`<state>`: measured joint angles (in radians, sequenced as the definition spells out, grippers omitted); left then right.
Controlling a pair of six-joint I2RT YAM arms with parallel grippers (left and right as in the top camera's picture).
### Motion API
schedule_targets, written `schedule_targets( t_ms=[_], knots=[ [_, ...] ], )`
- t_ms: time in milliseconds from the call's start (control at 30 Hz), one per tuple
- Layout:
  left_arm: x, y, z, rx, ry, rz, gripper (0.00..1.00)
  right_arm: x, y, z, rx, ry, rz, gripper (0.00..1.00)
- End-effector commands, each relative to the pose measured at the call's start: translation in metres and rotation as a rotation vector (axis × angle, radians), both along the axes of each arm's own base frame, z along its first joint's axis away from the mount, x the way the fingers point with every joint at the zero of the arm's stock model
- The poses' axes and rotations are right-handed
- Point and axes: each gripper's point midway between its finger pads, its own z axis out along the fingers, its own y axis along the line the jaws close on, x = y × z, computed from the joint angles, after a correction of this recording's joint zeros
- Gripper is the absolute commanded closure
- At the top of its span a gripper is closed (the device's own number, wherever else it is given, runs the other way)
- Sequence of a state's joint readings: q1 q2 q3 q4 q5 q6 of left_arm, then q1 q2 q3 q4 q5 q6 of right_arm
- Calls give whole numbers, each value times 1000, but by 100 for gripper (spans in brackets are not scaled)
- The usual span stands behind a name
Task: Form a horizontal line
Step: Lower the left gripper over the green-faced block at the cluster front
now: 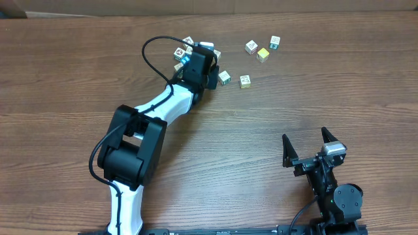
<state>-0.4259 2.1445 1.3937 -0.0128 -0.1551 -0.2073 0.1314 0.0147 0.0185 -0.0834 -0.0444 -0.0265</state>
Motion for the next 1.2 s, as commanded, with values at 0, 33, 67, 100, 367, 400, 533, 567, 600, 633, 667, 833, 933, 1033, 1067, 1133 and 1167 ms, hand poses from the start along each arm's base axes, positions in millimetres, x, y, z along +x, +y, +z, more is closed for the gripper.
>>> schedule_targets(
  t_ms=[0, 33, 67, 100, 367, 400, 533, 567, 600, 633, 667, 833, 933, 1033, 1067, 1133, 1167],
  knots=[
    [0, 7, -24, 23, 32, 10, 31, 0, -2, -2, -4, -4, -8, 0],
    [0, 5, -25, 18, 31, 5, 30, 0, -2, -2, -4, -4, -8, 0],
    [0, 5, -25, 15, 29, 3, 29, 0, -2, -2, -4, -4, -8, 0],
    [1, 4, -24, 14, 26, 2, 28, 0, -2, -2, -4, -4, -8, 0],
    [2, 3, -24, 10, 18, 1, 34, 0, -2, -2, -4, -4, -8, 0],
    [2, 3, -26, 10, 19, 1, 34, 0, -2, -2, -4, -4, -8, 0],
    [2, -1, -28, 1, 19, -10, 34, 0, -2, -2, -4, -4, -8, 0],
    [2, -3, -29, -5, 21, -17, 34, 0, -2, -2, -4, -4, -8, 0],
    [2, -4, -30, -9, 21, -20, 34, 0, -2, -2, -4, -4, -8, 0],
    [2, -4, -32, -11, 23, -23, 33, 0, -2, -2, -4, -4, -8, 0],
    [2, -5, -35, -11, 25, -24, 34, 0, -2, -2, -4, -4, -8, 0],
    [3, -7, -45, -18, 27, -31, 33, 0, -2, -2, -4, -4, -8, 0],
    [3, -7, -44, -19, 26, -32, 34, 0, -2, -2, -4, -4, -8, 0],
    [4, -7, -44, -19, 23, -31, 48, 0, -2, -2, -4, -4, -8, 0],
    [4, -7, -44, -20, 23, -31, 50, 0, -2, -2, -4, -4, -8, 0],
    [5, -8, -43, -21, 19, -31, 51, 0, -2, -2, -4, -4, -8, 0],
    [5, -8, -43, -22, 17, -31, 50, 0, -2, -2, -4, -4, -8, 0]
  ],
)
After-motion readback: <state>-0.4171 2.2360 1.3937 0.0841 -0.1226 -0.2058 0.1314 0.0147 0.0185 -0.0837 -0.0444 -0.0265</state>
